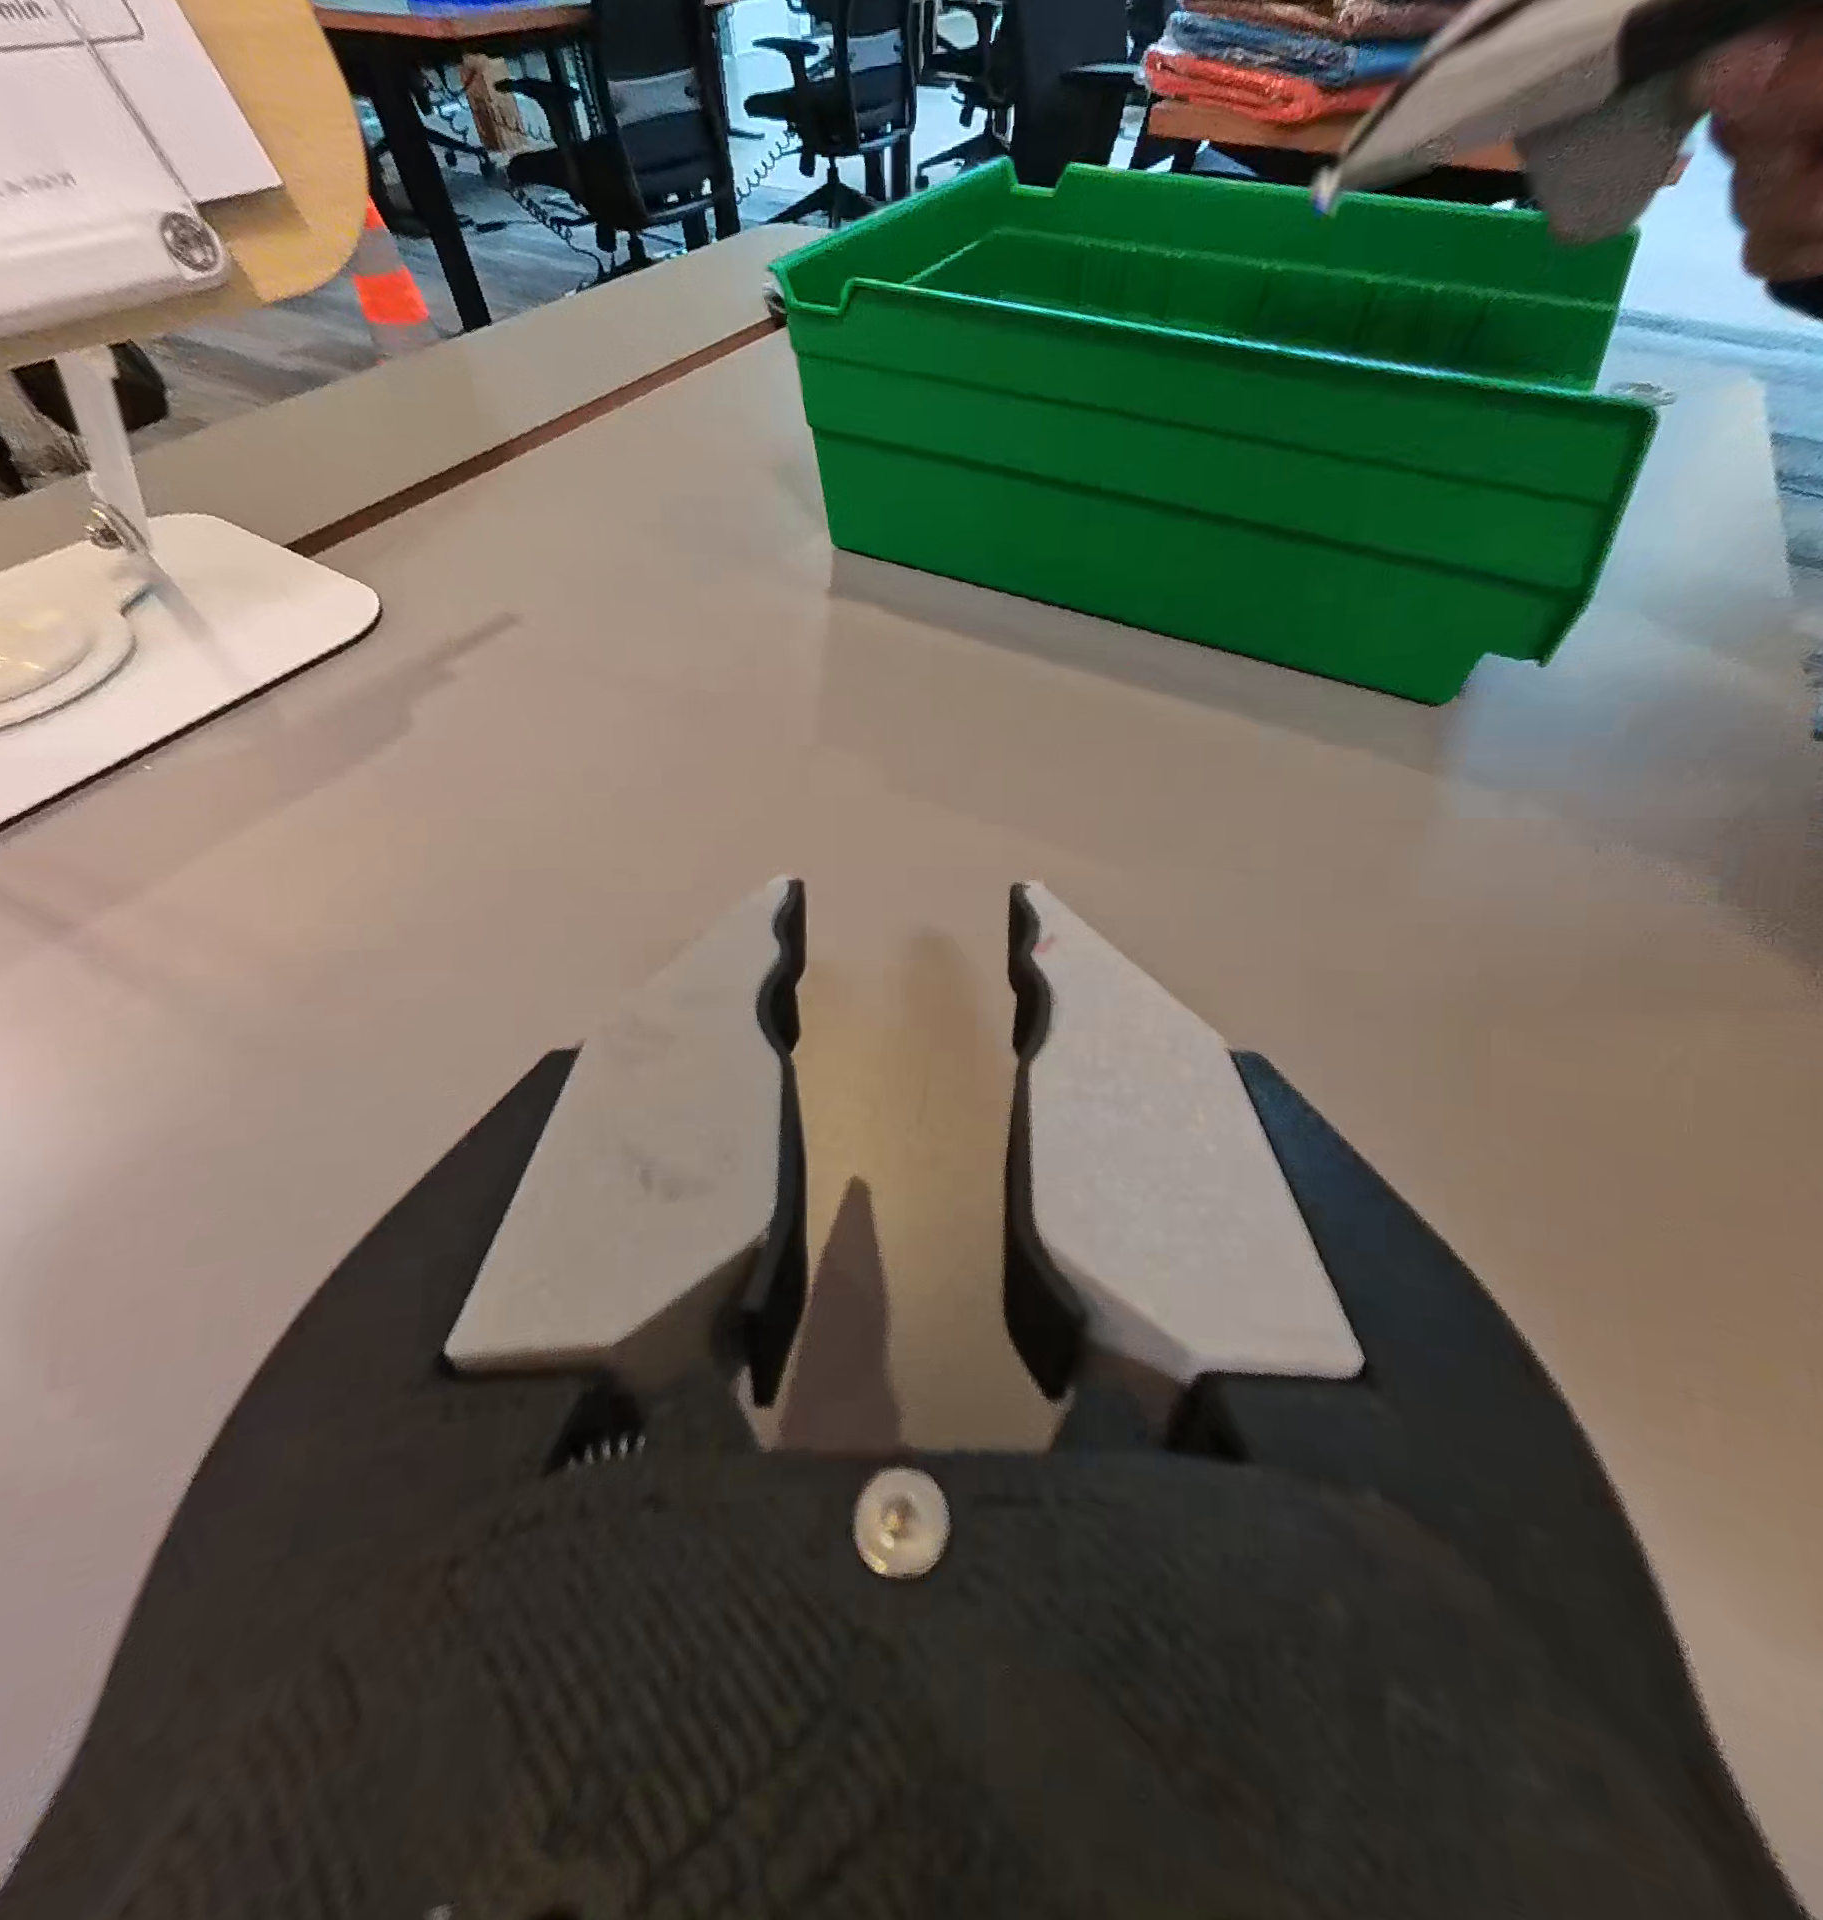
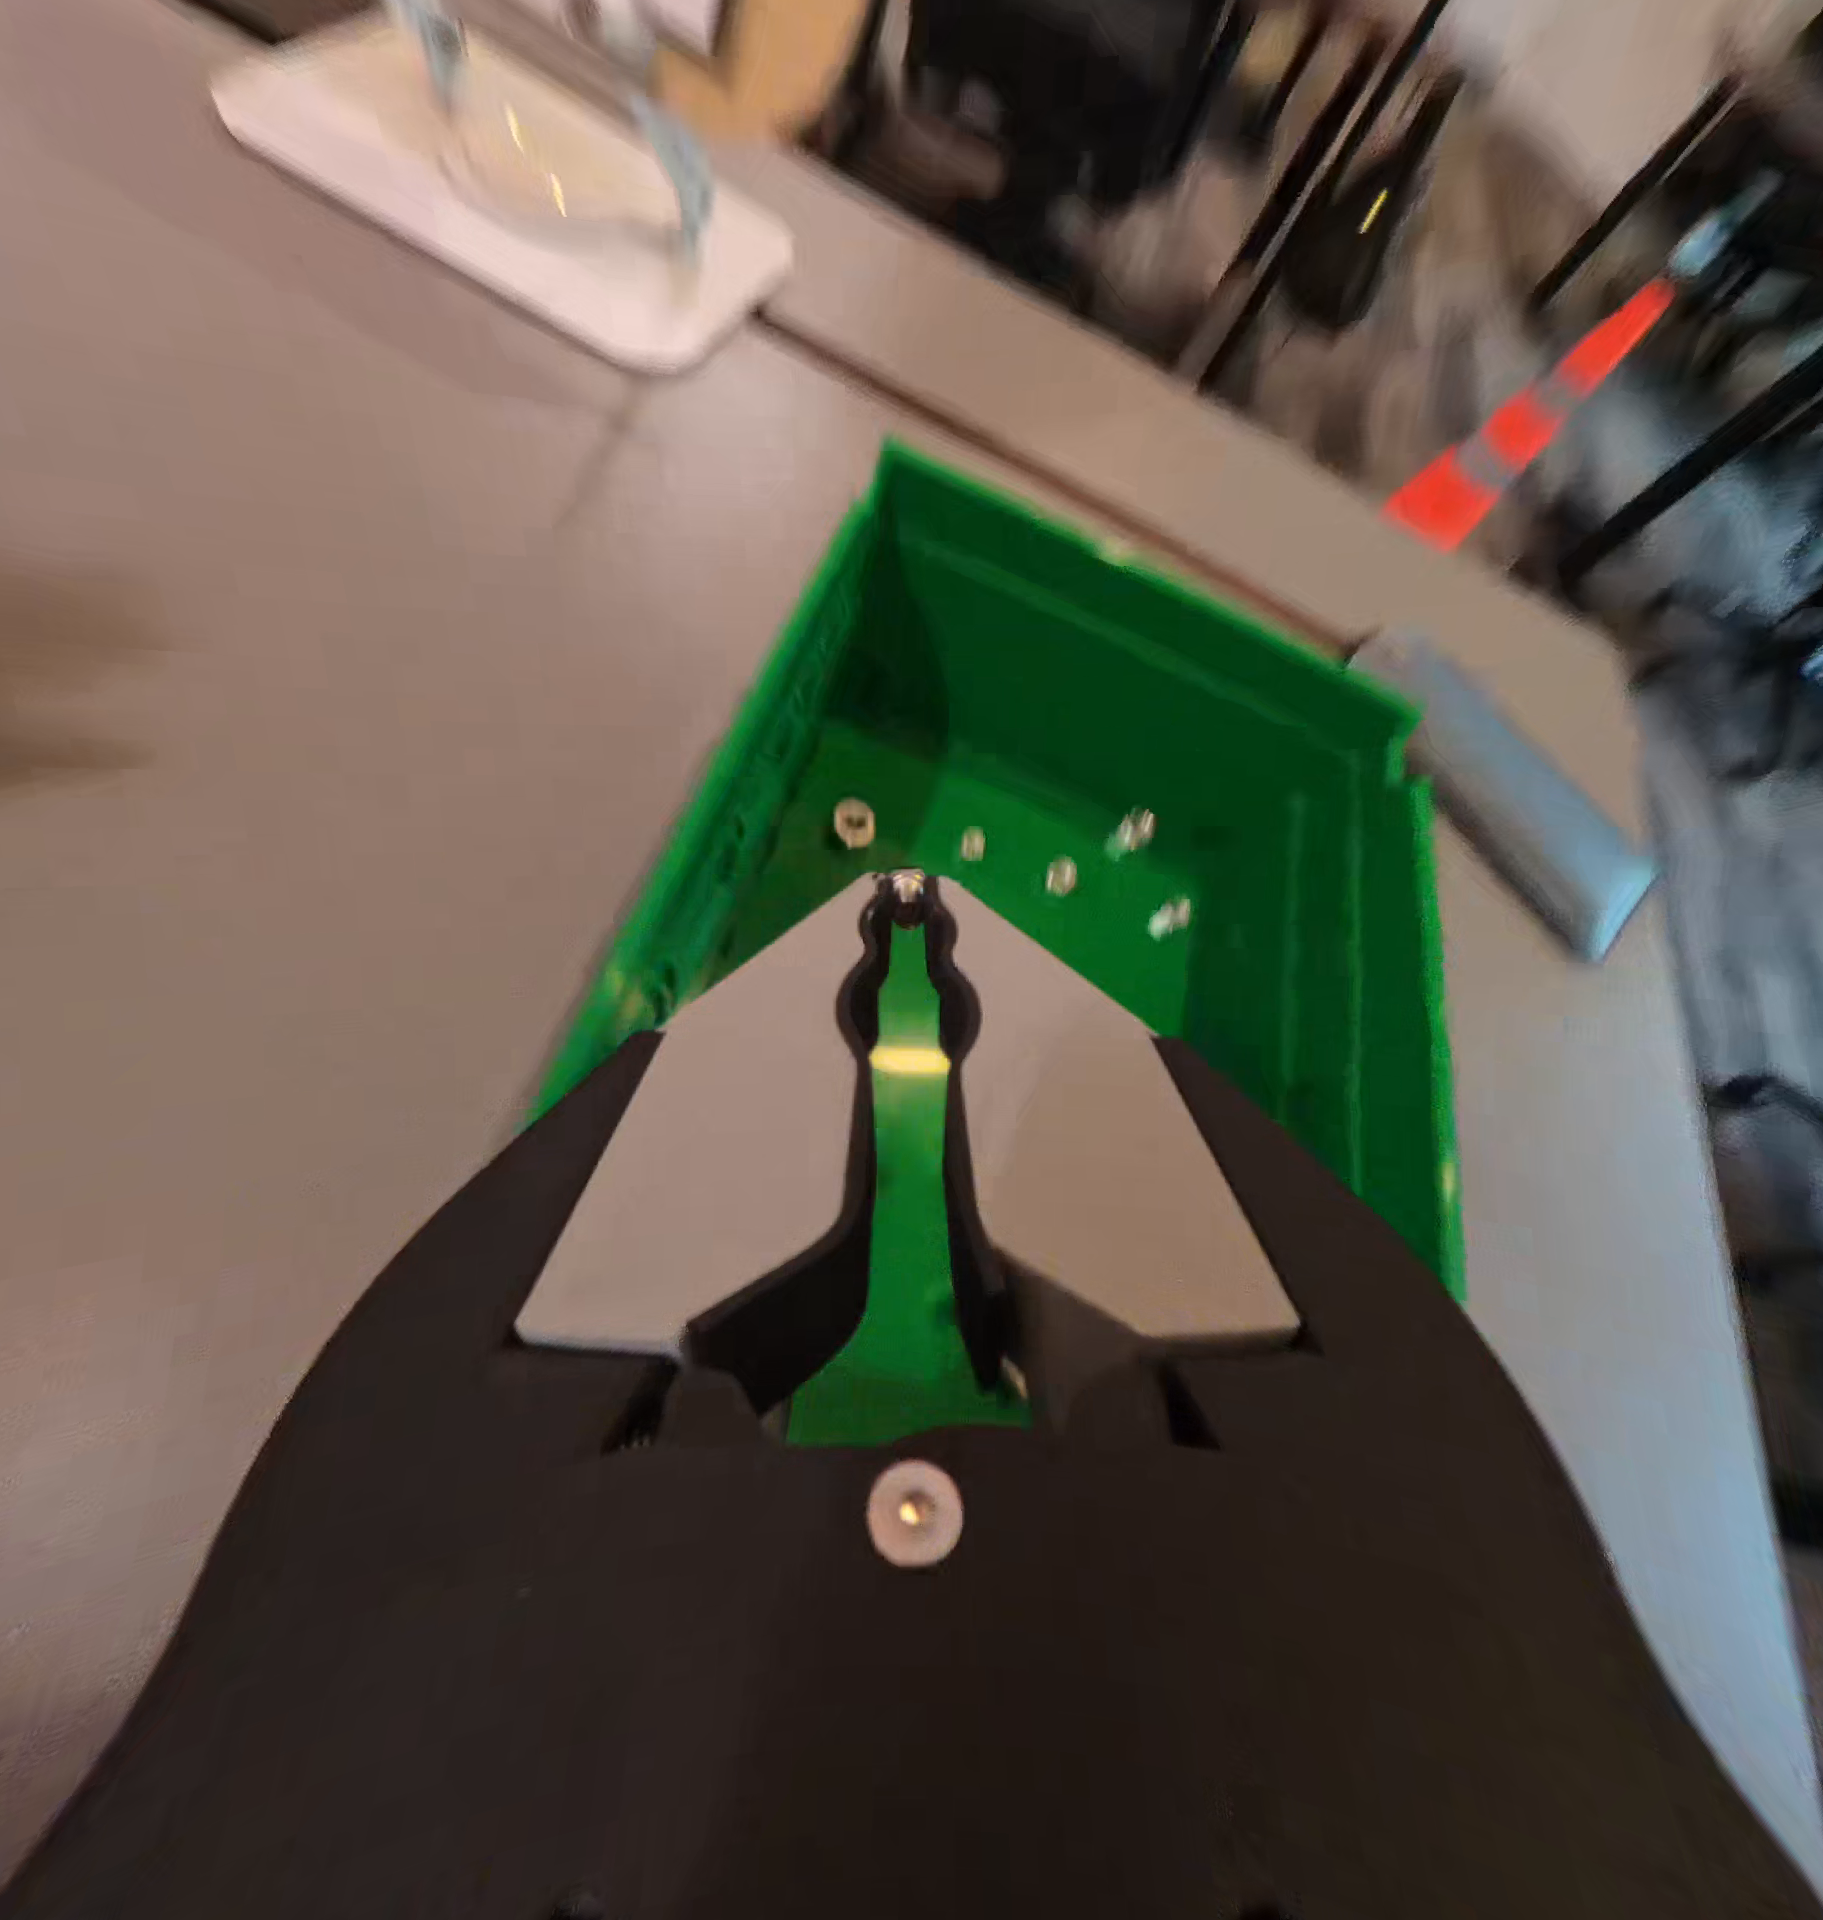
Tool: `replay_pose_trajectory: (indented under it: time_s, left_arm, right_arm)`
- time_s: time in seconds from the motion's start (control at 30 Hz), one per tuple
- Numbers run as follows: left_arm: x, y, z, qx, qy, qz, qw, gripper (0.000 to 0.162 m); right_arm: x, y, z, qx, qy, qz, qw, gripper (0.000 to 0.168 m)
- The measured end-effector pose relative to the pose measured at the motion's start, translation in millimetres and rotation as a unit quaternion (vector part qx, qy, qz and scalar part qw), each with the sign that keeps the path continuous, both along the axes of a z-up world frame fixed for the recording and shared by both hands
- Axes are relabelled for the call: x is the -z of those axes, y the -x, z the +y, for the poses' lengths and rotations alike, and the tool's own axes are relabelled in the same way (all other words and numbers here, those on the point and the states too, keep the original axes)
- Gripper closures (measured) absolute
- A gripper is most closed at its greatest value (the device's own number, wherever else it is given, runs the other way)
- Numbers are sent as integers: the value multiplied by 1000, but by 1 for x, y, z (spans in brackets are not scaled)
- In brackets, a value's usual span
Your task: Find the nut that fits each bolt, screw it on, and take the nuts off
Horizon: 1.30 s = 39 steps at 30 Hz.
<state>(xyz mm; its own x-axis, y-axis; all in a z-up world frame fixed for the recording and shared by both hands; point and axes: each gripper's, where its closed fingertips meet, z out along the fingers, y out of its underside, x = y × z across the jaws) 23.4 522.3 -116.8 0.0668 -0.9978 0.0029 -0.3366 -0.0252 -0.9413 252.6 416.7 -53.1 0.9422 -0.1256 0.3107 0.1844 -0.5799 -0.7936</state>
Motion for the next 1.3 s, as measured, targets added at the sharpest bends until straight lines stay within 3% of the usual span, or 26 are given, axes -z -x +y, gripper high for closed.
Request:
replay_pose_trajectory:
  time_s: [0.17, 0.33, 0.43, 0.53, 0.67, 0.77, 0.87, 1.0, 1.07, 1.17, 1.3]
  left_arm:
    - [5, -1, 1, -5, -38, 15, 999, 128]
    - [13, -1, 3, -7, -53, 34, 998, 129]
    - [12, -1, 3, -7, -48, 31, 998, 129]
    - [12, -1, 3, -6, -49, 32, 998, 129]
    - [14, -2, 3, -6, -56, 38, 998, 129]
    - [16, -2, 5, -9, -56, 43, 997, 129]
    - [17, 1, 11, -20, -60, 45, 997, 130]
    - [13, 6, 19, -34, -64, 39, 997, 130]
    - [13, 7, 21, -37, -61, 38, 997, 130]
    - [15, 6, 21, -34, -62, 44, 997, 130]
    - [19, 3, 17, -30, -86, 59, 994, 130]
  right_arm:
    - [74, -21, -18, -10, 159, 80, 984, 165]
    - [112, -8, -26, -33, 241, 117, 963, 159]
    - [105, -14, -27, -23, 234, 101, 967, 156]
    - [60, -13, -17, -15, 142, 82, 986, 153]
    - [-24, 60, 8, -130, -34, 110, 985, 153]
    - [-53, 121, 30, -214, -108, 126, 963, 154]
    - [-40, 154, 65, -241, -117, 125, 955, 151]
    - [-4, 190, 111, -294, -142, 153, 933, 146]
    - [24, 190, 128, -289, -134, 138, 938, 146]
    - [56, 197, 129, -297, -70, 113, 946, 140]
    - [61, 189, 126, -276, -70, 38, 958, 141]
